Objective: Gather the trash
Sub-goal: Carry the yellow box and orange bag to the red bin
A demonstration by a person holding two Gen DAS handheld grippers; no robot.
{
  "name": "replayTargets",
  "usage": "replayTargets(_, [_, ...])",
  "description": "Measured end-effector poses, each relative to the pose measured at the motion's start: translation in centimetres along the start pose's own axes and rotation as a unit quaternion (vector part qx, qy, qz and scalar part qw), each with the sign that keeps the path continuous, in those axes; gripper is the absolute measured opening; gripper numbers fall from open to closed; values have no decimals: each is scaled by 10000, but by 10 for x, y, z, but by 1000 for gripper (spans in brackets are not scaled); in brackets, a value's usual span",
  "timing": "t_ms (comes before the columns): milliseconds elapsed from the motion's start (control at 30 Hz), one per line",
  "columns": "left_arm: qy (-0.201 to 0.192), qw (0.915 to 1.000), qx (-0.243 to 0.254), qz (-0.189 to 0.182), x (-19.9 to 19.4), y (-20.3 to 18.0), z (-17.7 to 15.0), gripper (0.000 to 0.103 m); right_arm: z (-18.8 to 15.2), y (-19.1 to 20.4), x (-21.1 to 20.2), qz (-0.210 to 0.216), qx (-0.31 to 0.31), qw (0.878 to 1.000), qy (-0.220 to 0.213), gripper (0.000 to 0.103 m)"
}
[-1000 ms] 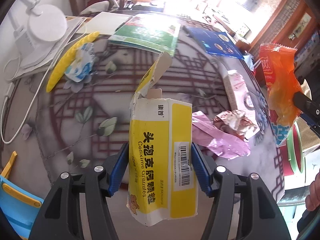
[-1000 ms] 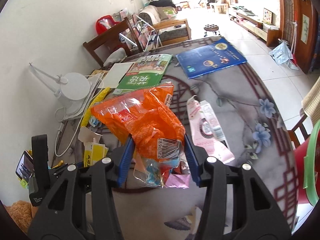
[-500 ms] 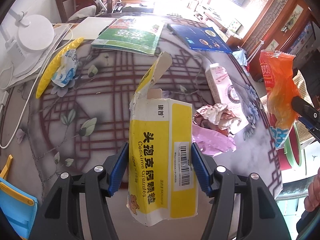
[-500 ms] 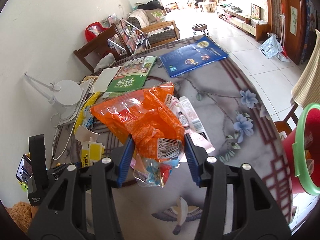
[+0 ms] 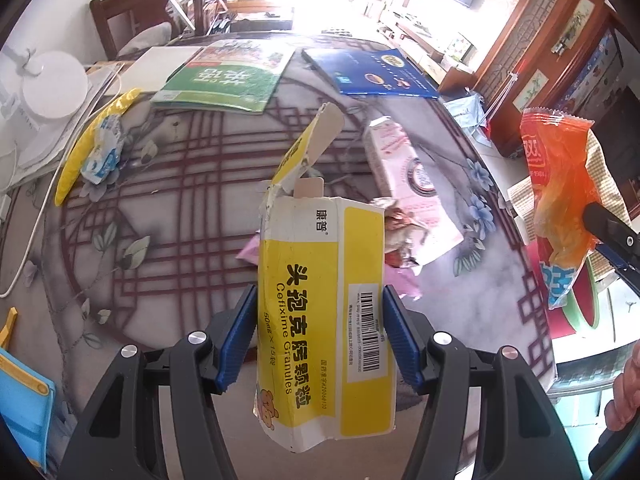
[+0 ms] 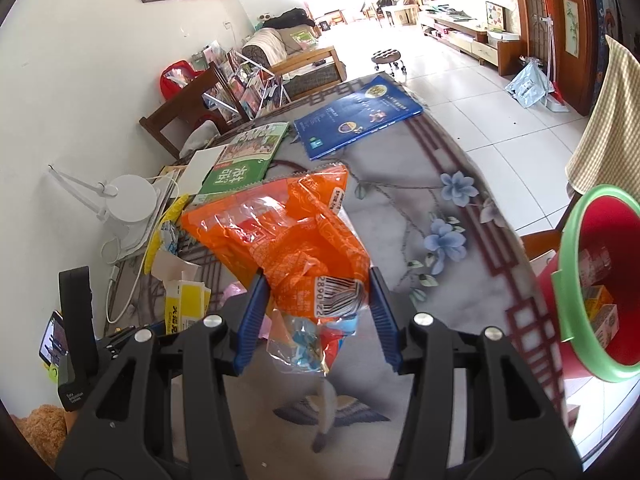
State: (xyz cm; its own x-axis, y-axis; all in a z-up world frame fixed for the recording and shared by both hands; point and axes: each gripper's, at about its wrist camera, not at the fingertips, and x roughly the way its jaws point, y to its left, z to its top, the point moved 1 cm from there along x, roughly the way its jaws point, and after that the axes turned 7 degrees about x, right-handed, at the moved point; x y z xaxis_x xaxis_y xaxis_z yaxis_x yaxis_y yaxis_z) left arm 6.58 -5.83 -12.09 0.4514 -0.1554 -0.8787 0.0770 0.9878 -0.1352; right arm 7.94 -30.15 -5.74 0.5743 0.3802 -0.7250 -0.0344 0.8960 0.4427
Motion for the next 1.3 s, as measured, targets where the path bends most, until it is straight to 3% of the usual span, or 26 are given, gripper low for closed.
replayTargets(667, [-140,9998,111,23,-4,-91,9,59,16,-72,-31,313,111,9994,-4,48])
replayTargets(1300, [-481,9965,643,-237,-15,-186,38,59,25,-157,-79,156,657,9970,-375,48])
